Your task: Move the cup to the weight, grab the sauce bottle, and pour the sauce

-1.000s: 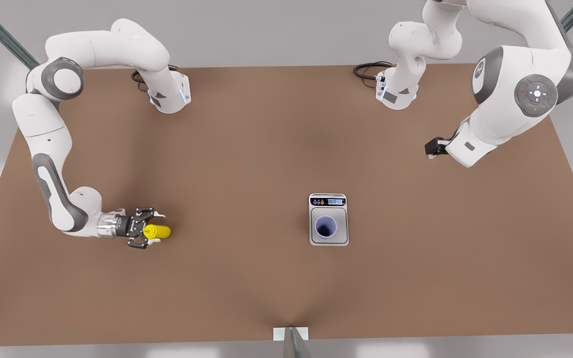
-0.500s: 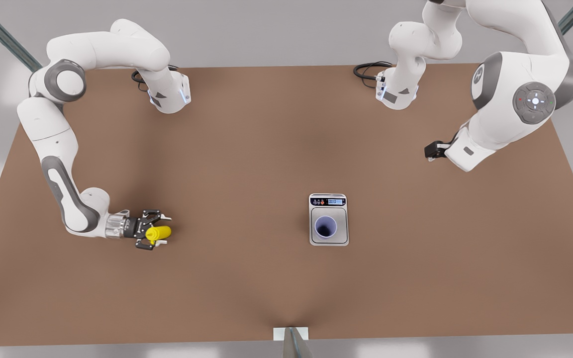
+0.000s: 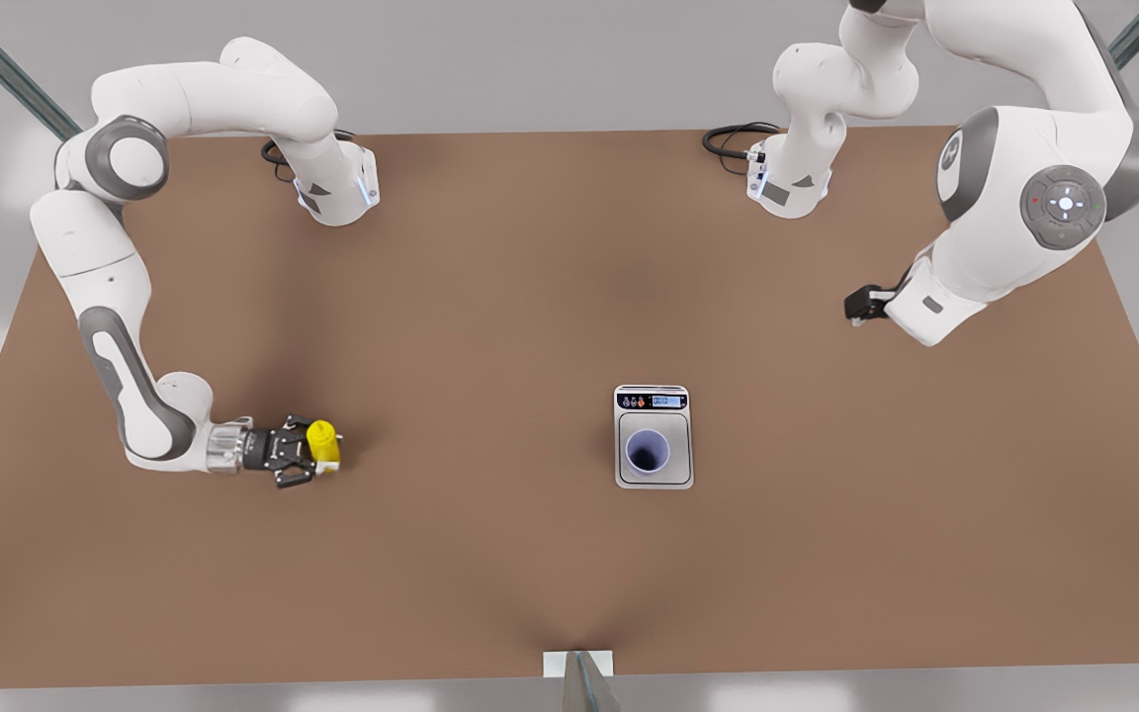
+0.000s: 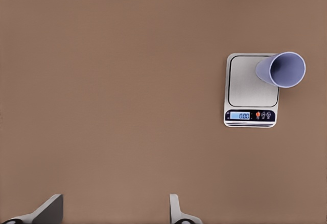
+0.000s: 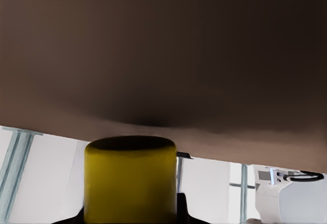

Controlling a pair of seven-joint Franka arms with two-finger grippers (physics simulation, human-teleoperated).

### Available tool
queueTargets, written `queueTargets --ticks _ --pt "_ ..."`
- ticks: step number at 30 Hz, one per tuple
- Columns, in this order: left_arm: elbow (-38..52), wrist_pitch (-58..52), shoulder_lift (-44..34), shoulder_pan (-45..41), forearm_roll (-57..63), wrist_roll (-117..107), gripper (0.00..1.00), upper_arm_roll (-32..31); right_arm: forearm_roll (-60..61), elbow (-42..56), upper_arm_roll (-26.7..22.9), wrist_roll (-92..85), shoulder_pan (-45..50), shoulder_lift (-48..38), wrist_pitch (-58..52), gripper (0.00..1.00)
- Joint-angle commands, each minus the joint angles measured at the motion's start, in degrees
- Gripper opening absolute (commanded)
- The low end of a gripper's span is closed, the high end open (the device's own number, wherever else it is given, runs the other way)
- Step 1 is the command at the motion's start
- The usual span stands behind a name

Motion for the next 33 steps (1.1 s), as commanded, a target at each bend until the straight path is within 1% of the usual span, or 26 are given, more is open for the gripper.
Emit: queueTargets --ticks 1,3,4,5,6,7,8,9,10,11,13,14,15,17,18,19,20,21,23,25,26,28,30,33 --pt "0.09 0.06 0.01 -0.07 0.06 0.0 1.0 0.0 -0.18 0.01 0.01 0.31 0.0 -0.13 -0.22 0.4" --pt "0.0 -0.03 0.01 -0.07 0.06 0.0 1.0 0.0 -0.18 0.45 -0.17 1.11 0.18 -2.06 -1.28 0.38" --pt "0.0 -0.03 0.09 0.02 -0.02 -0.08 1.0 0.0 -0.18 0.27 -0.26 5.05 0.88 -6.37 -1.28 0.36" --pt "0.0 -0.12 0.01 0.02 -0.11 -0.26 1.0 0.0 -0.18 0.09 -0.52 9.1 1.75 -10.32 -1.45 0.36" --pt "0.09 -0.12 0.01 0.02 -0.11 -0.26 1.0 0.0 -0.18 0.09 -4.11 11.38 5.7 -15.5 -3.3 0.36" --pt "0.0 -0.12 0.01 0.02 -0.02 -0.26 1.0 0.0 0.09 0.53 -10.88 16.83 13.95 -21.56 -4.0 0.36" --pt "0.09 -0.21 0.01 0.02 -0.02 -0.26 1.0 0.0 0.17 0.45 -13.52 20.6 18.35 -25.08 -3.57 0.36" --pt "0.0 -0.21 0.01 0.02 -0.02 -0.26 1.0 0.0 0.0 0.88 -17.74 26.85 24.16 -27.9 -2.95 0.36" --pt "0.09 -0.38 -0.08 0.02 -0.02 -0.26 1.0 0.0 -1.14 0.62 -19.85 33.17 29.61 -30.98 0.74 0.36" --pt "0.09 -0.47 -0.08 0.02 -0.02 -0.35 1.0 0.0 -3.25 0.8 -20.65 37.92 33.13 -31.95 1.97 0.36" --pt "0.09 -0.47 -0.17 0.02 -0.02 -0.35 1.0 0.0 -6.5 1.24 -20.65 46.53 38.66 -33.09 6.1 0.36" --pt "0.09 -0.47 -0.08 -0.07 -0.02 -0.35 1.0 0.0 -10.01 1.5 -20.74 52.6 44.73 -33.88 10.32 0.36" --pt "0.09 -0.47 -0.08 0.02 -0.02 -0.35 1.0 0.0 -16.34 3.43 -20.47 59.28 48.16 -33.36 11.03 0.36" --pt "0.09 -0.47 -0.08 -0.07 -0.02 -0.35 1.0 0.0 -22.22 7.64 -20.12 67.71 53.95 -30.99 12.34 0.36" --pt "0.09 -0.38 -0.08 0.02 -0.02 -0.35 1.0 0.09 -29.68 13.79 -19.77 76.4 57.73 -26.87 12.26 0.36" --pt "0.09 -0.38 -0.08 0.02 -0.11 -0.35 1.0 0.0 -33.31 15.39 -19.59 79.06 60.72 -25.36 12.25 0.36" --pt "0.09 -0.38 -0.08 0.02 -0.11 -0.35 1.0 0.0 -37.78 21.35 -20.12 82.13 64.86 -22.2 9.8 0.33" --pt "0.09 -0.38 0.01 0.02 -0.11 -0.35 1.0 0.0 -41.22 27.33 -22.48 83.72 69.07 -18.94 5.58 0.34" --pt "0.09 -0.21 0.01 -0.07 -0.11 -0.26 1.0 0.0 -41.22 29.98 -29.0 84.51 75.58 -16.66 5.05 0.33" --pt "0.09 -0.12 0.09 -0.07 -0.02 -0.26 1.0 0.0 -42.45 32.35 -33.13 86.97 77.69 -14.81 5.57 0.34" --pt "0.09 -0.12 0.01 0.02 -0.02 -0.26 1.0 0.0 -42.98 32.44 -33.57 90.22 77.69 -13.84 7.33 0.34" --pt "0.88 -0.38 0.09 0.02 -0.02 -0.35 1.0 0.0 -43.07 32.44 -35.06 91.19 77.96 -12.88 11.2 0.34" --pt "0.88 -0.38 0.09 -0.07 -0.11 -0.35 1.0 0.0 -45.87 32.96 -37.52 97.96 80.42 -10.95 15.77 0.34" --pt "0.88 -0.38 0.09 -0.07 -0.11 -0.35 1.0 0.0 -47.46 33.58 -37.87 98.58 83.14 -9.36 17.79 0.35"
